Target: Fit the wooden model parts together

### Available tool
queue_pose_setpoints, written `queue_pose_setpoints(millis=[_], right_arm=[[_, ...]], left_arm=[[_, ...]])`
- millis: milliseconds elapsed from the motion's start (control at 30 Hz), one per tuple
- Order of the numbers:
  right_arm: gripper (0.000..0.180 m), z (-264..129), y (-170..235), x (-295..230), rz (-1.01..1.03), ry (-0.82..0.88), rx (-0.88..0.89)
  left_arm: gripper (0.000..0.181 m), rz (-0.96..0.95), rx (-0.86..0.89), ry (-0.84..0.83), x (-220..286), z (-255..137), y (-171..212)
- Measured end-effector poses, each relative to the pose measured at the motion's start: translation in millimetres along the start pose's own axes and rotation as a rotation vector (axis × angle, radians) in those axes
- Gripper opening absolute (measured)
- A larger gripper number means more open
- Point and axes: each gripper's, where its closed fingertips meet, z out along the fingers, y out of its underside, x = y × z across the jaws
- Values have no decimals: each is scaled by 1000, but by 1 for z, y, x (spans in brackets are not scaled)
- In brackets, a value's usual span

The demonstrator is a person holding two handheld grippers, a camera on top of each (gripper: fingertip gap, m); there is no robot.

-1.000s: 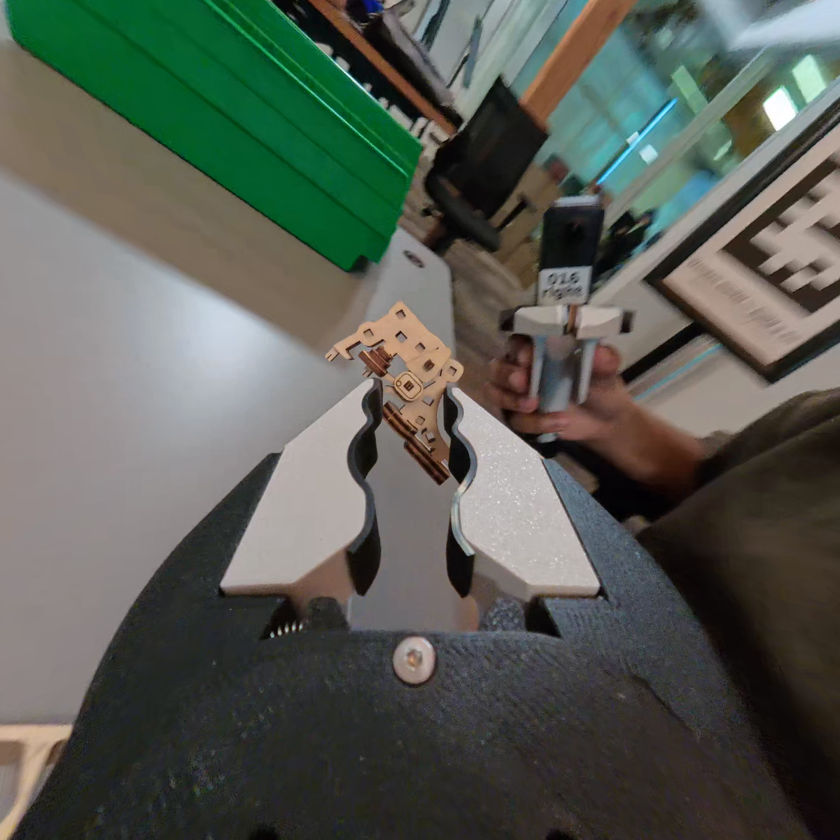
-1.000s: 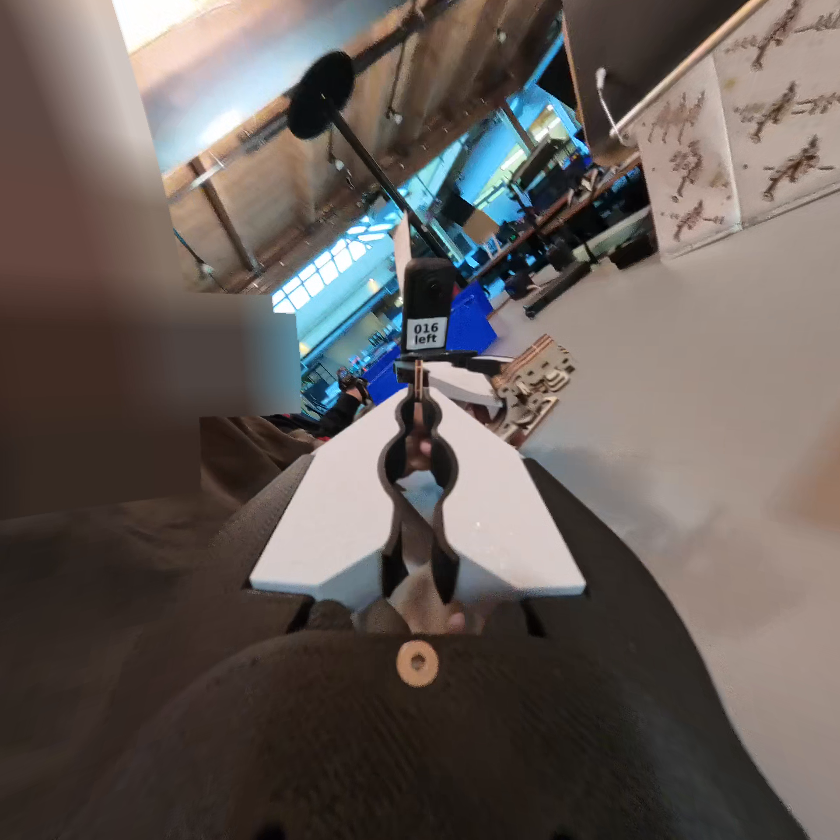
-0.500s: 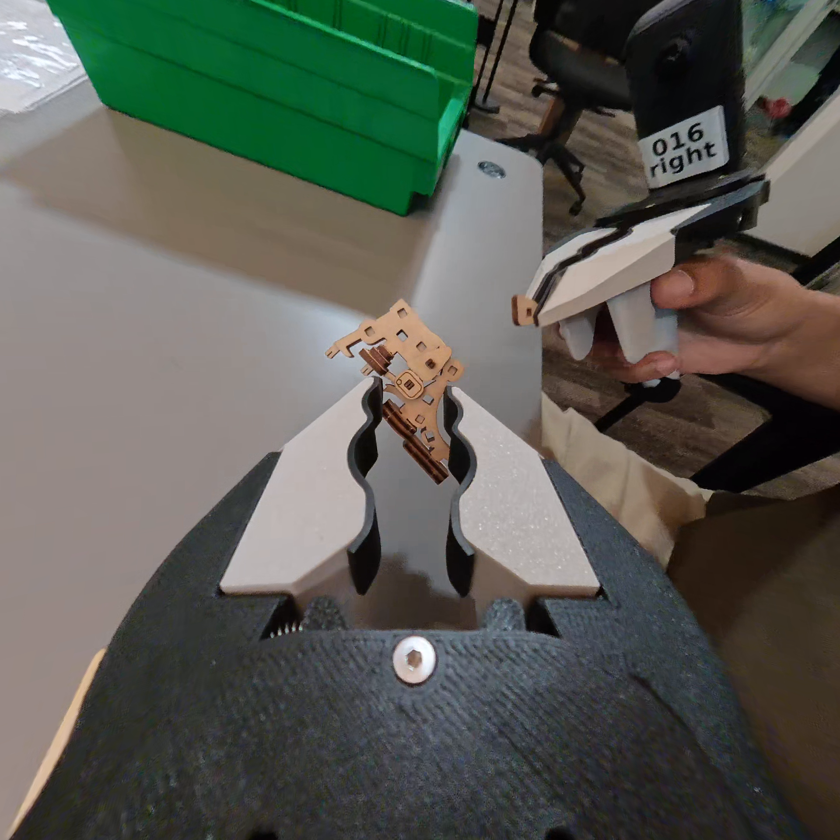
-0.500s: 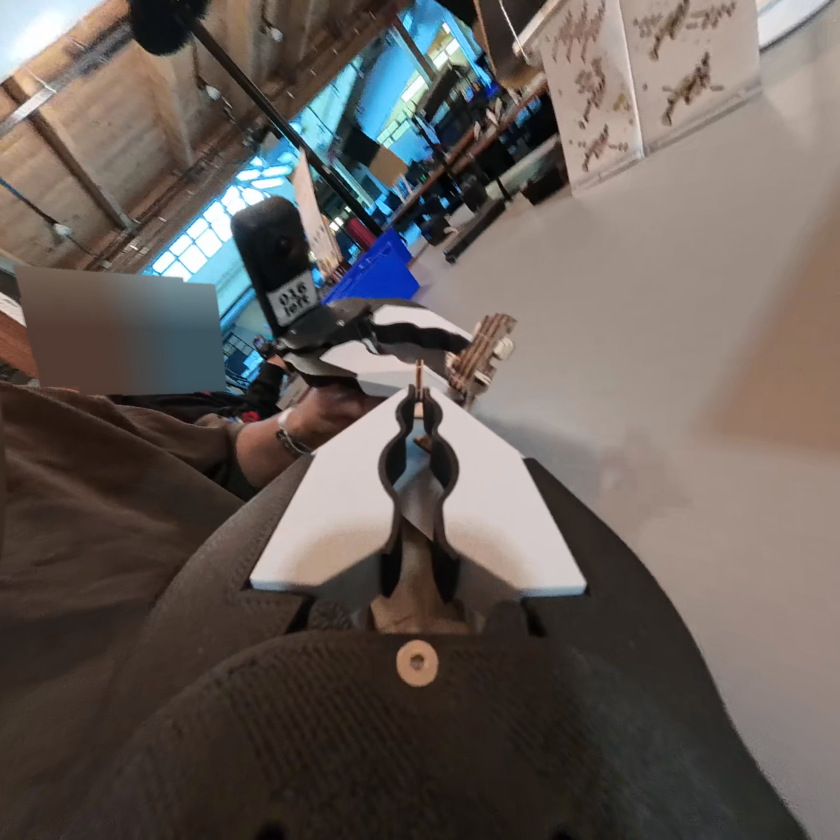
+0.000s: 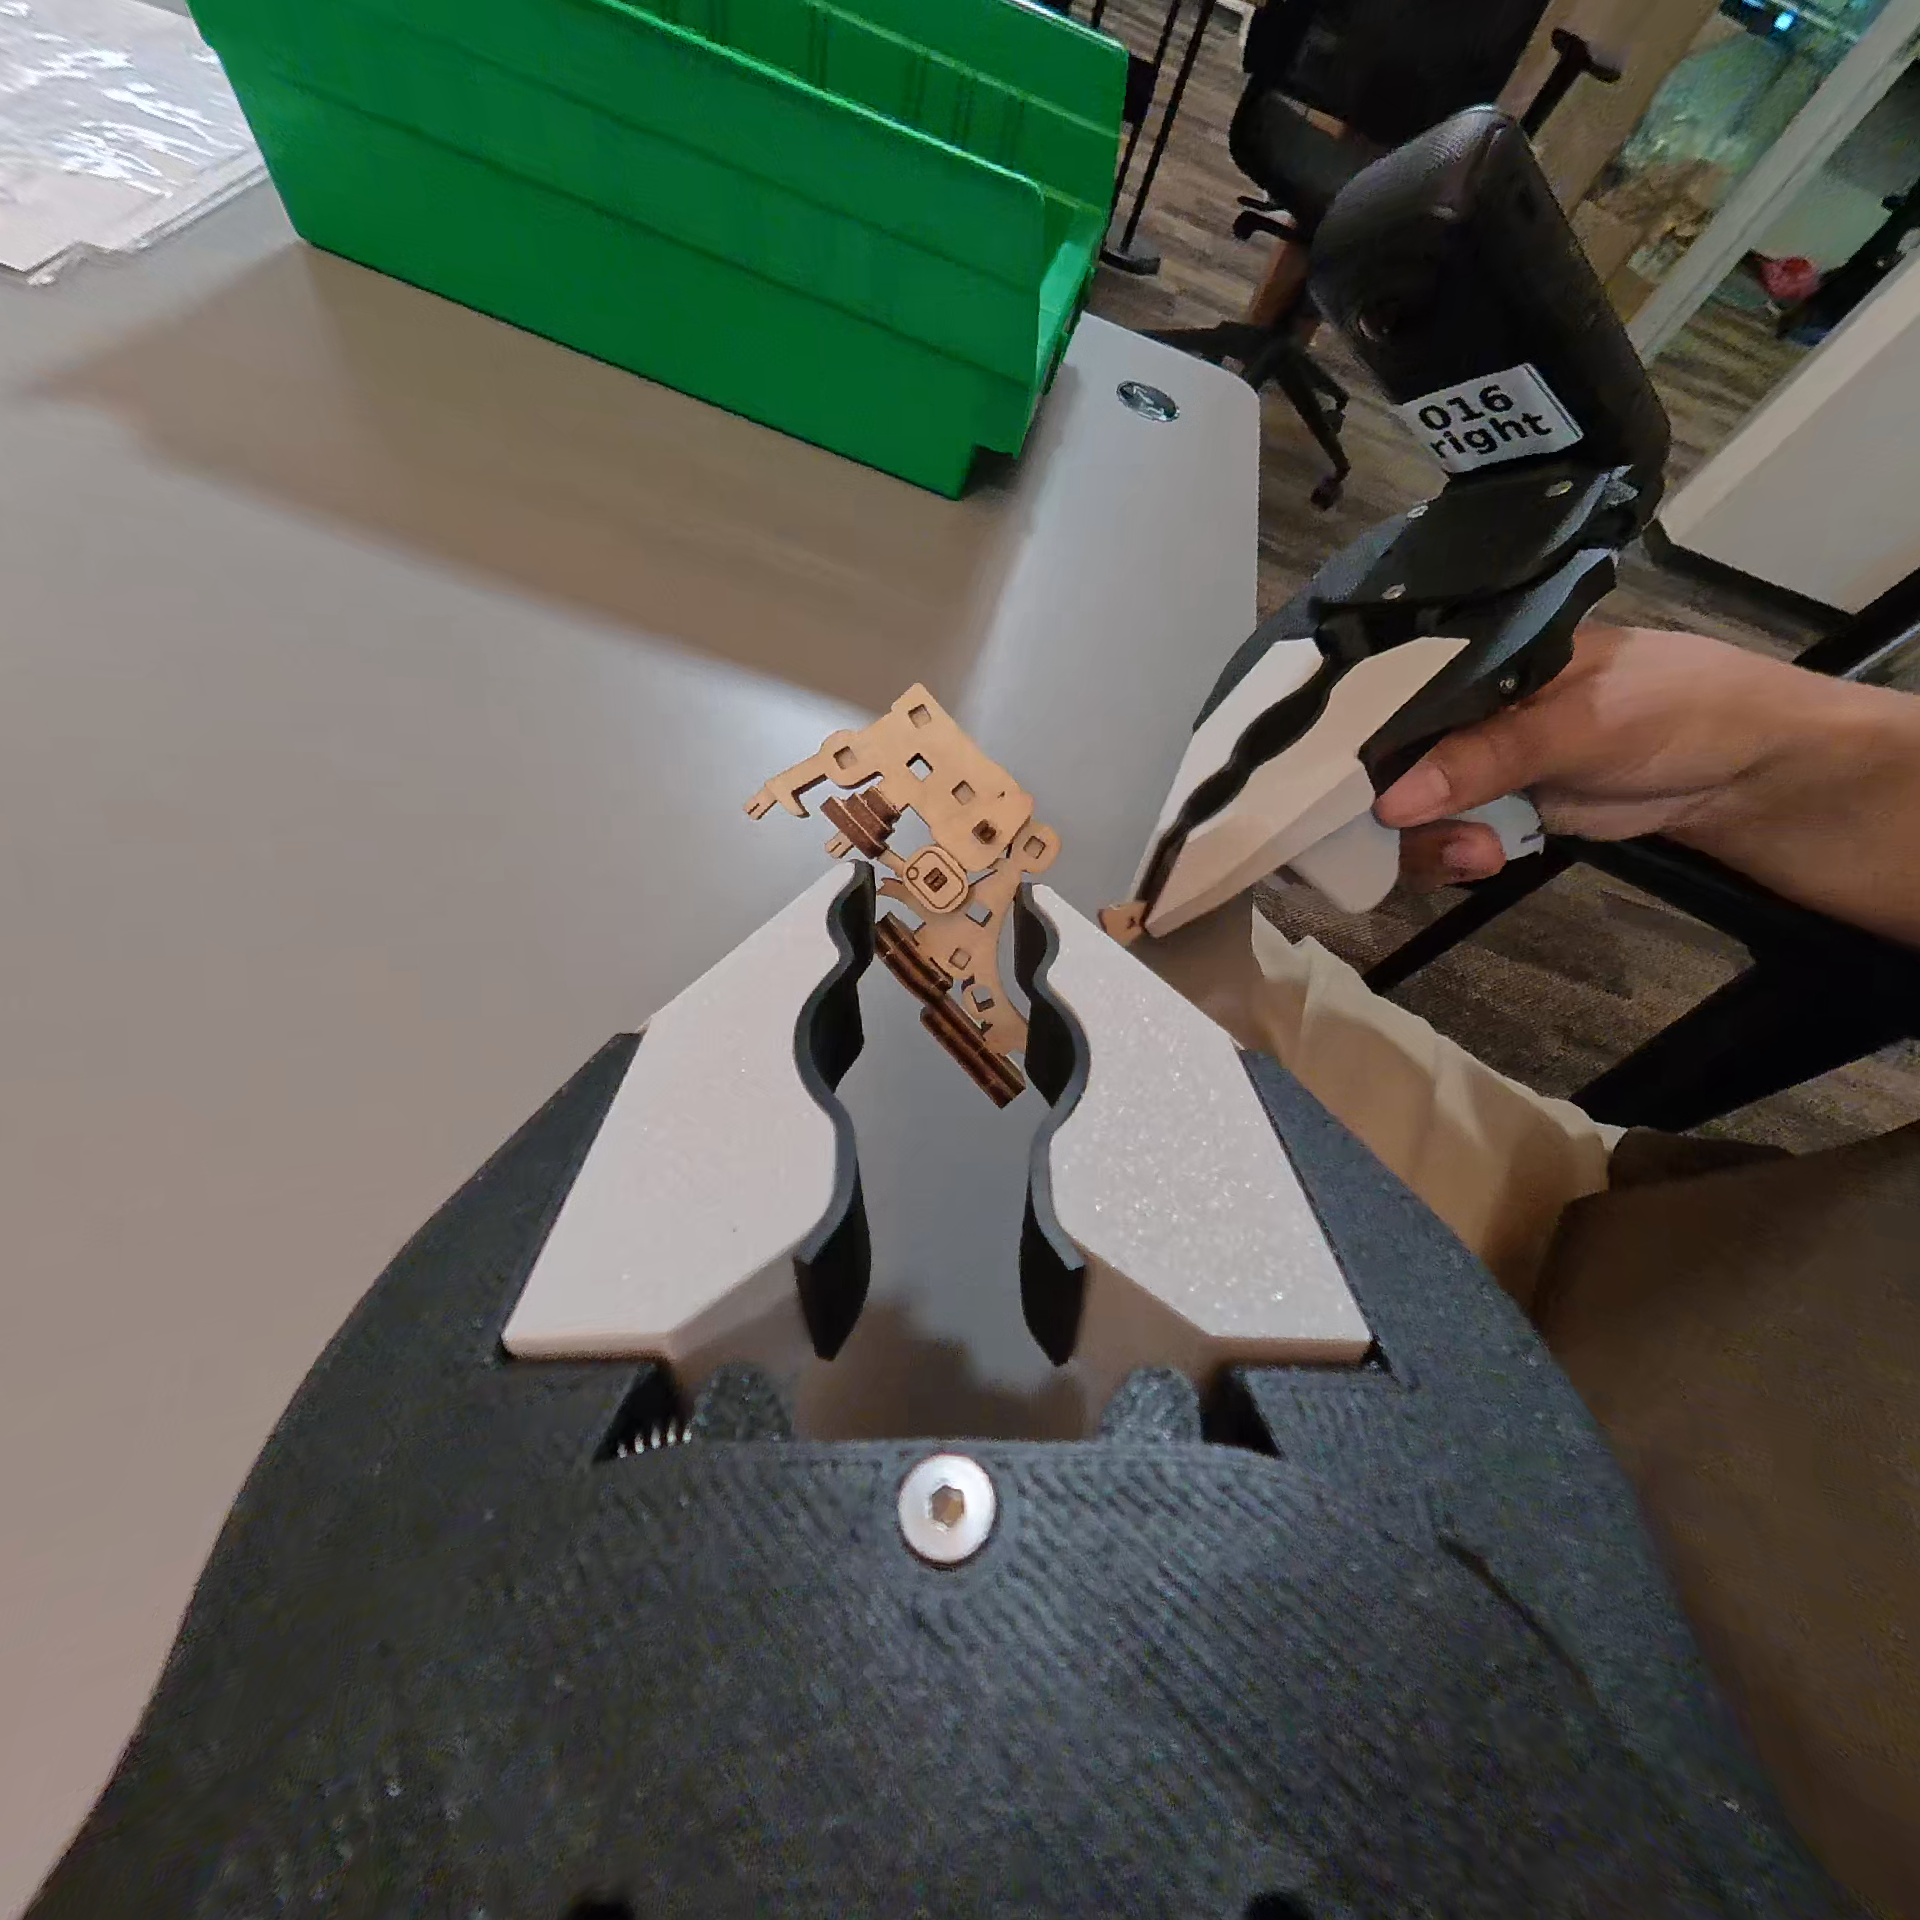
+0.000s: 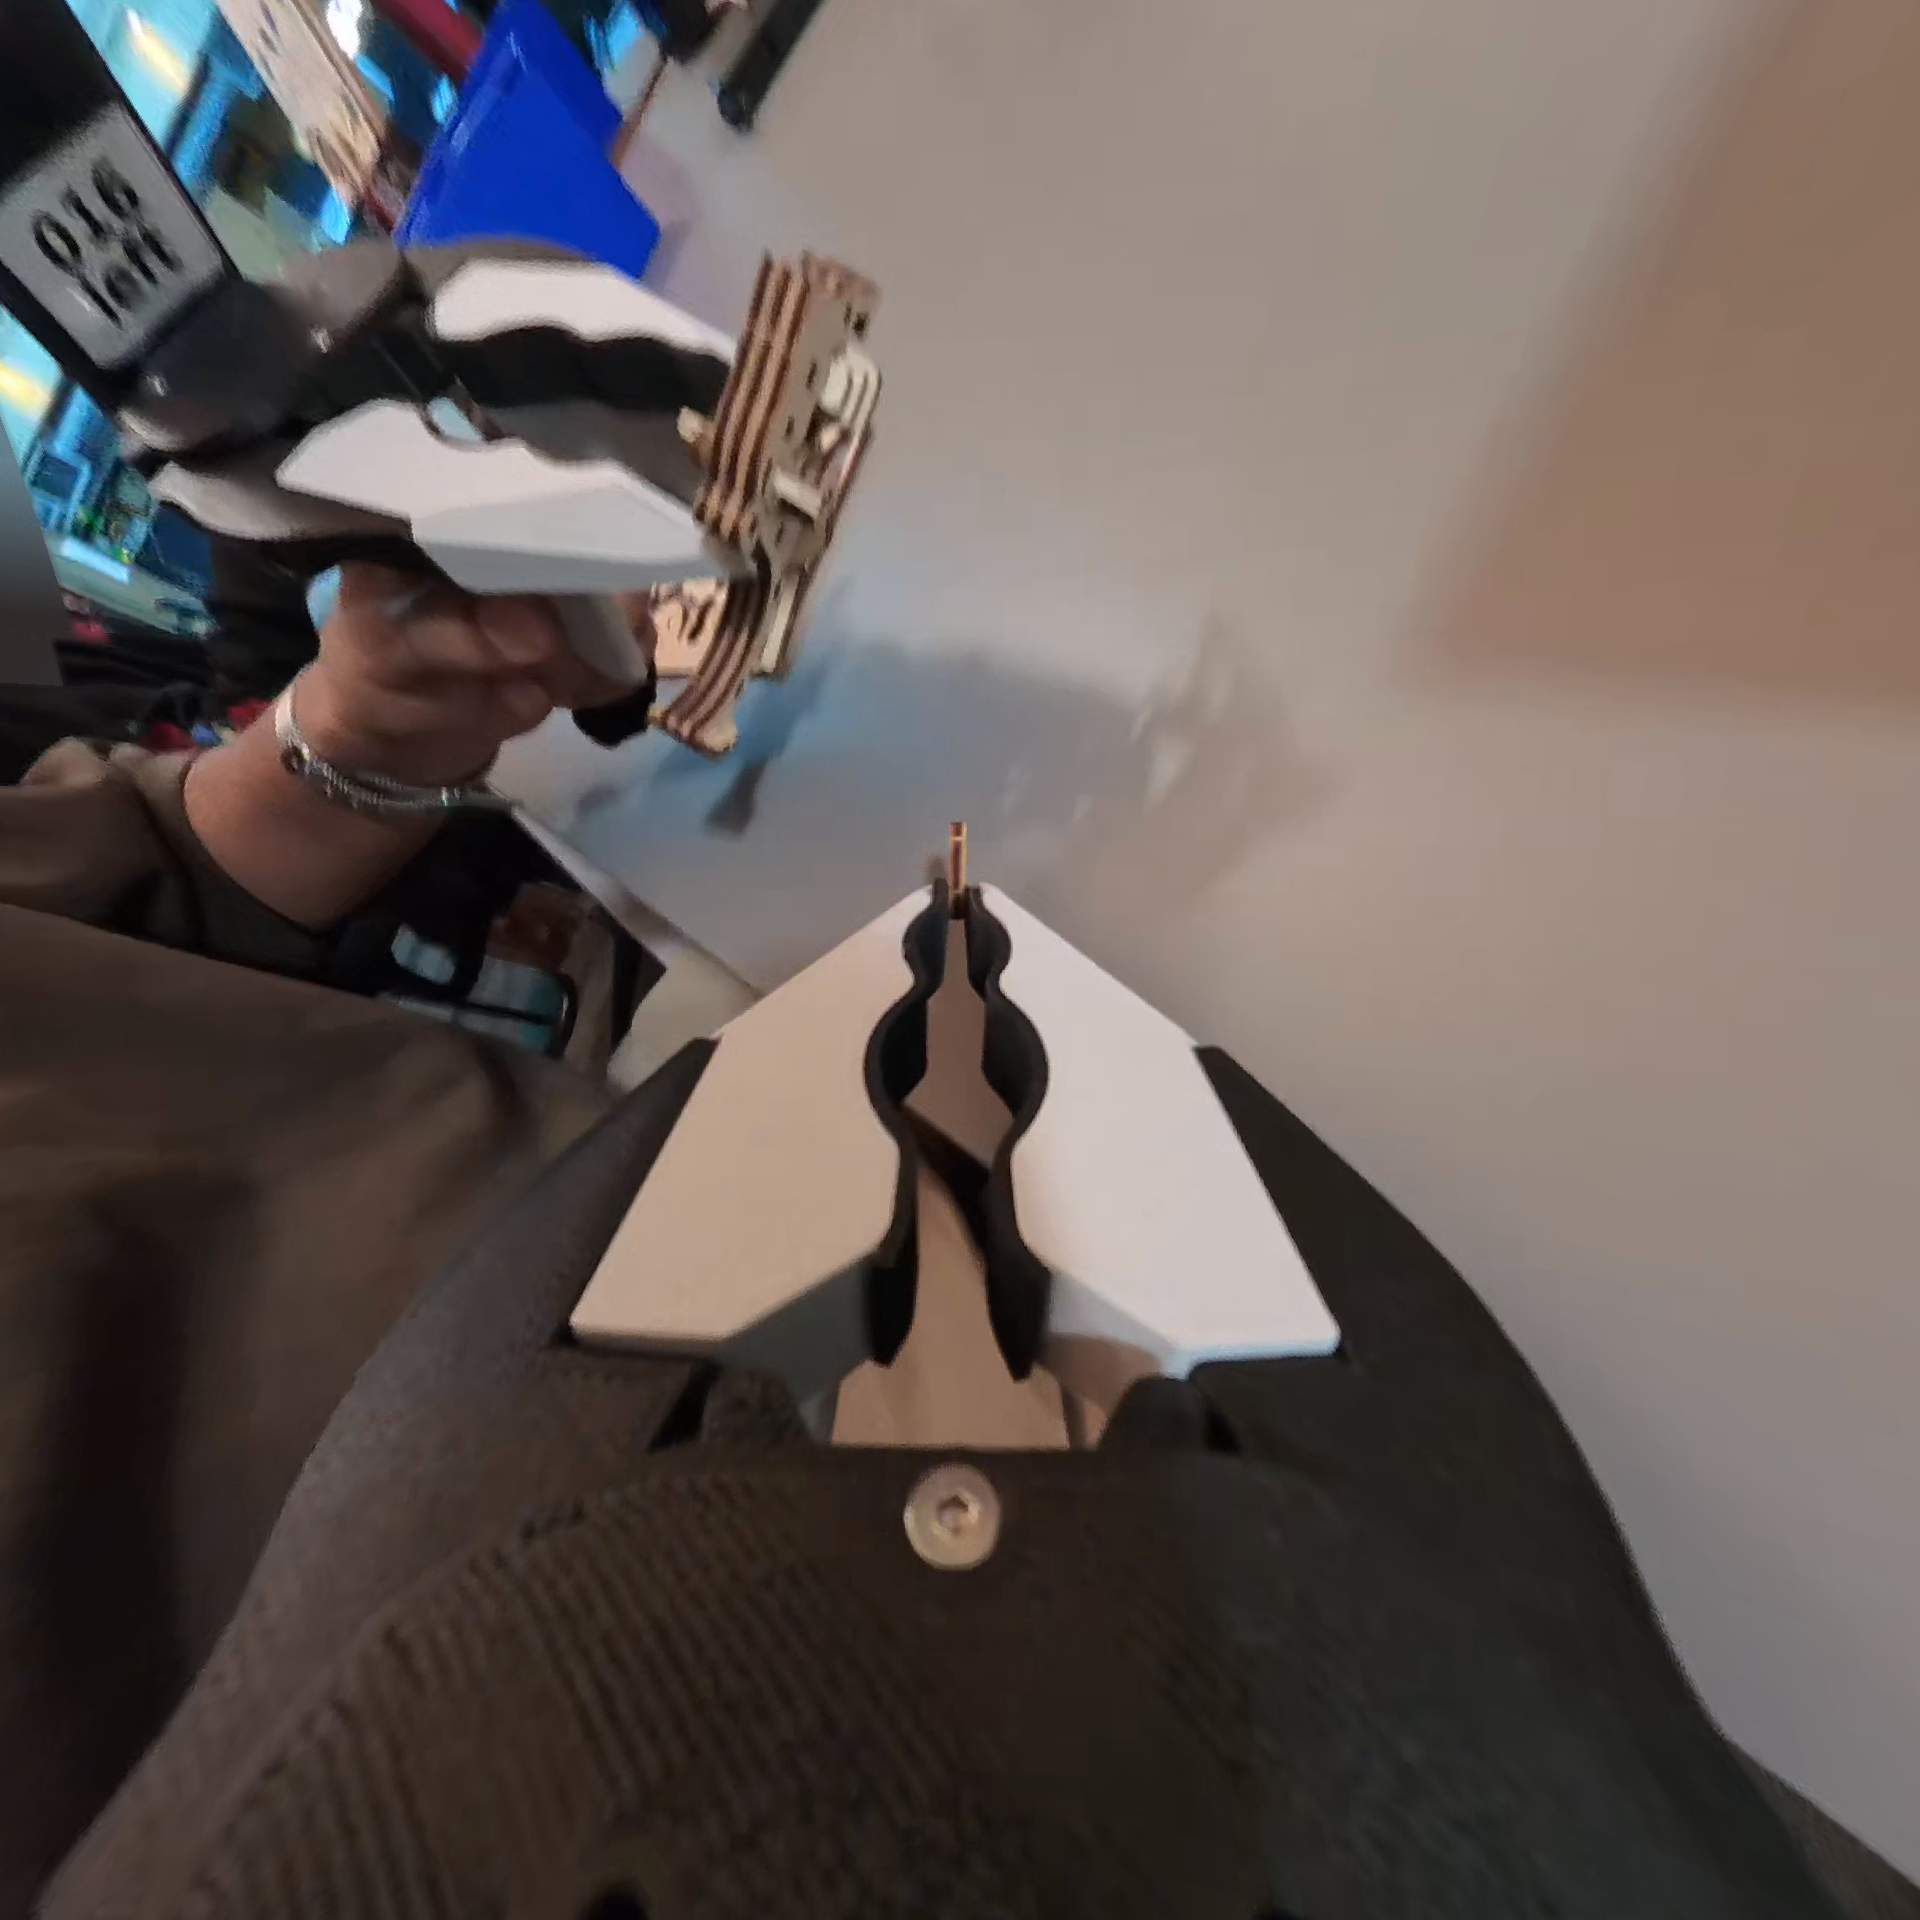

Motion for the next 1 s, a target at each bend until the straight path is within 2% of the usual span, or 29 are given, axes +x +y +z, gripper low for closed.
queue_pose_setpoints(millis=[200,367,433,600,733,800,933,1000], right_arm=[[4,-2,10,-6,1,-34,-68],[25,-12,-3,3,-40,41,-20],[26,-18,-15,2,-47,35,50],[29,-27,-51,-21,22,-104,281],[36,-19,-54,-31,105,-178,316],[34,-16,-52,-33,134,-195,311],[10,-12,-47,-39,140,-233,281],[10,-12,-48,-39,134,-228,283]], left_arm=[[24,2,-12,15,3,2,3],[24,-54,-9,57,7,3,2],[24,-49,-12,55,7,3,2],[24,48,-40,41,20,9,6],[25,218,-84,-31,28,14,11],[24,289,-89,-53,32,14,12],[25,315,-74,-17,46,15,10],[24,312,-69,-14,46,14,9]])
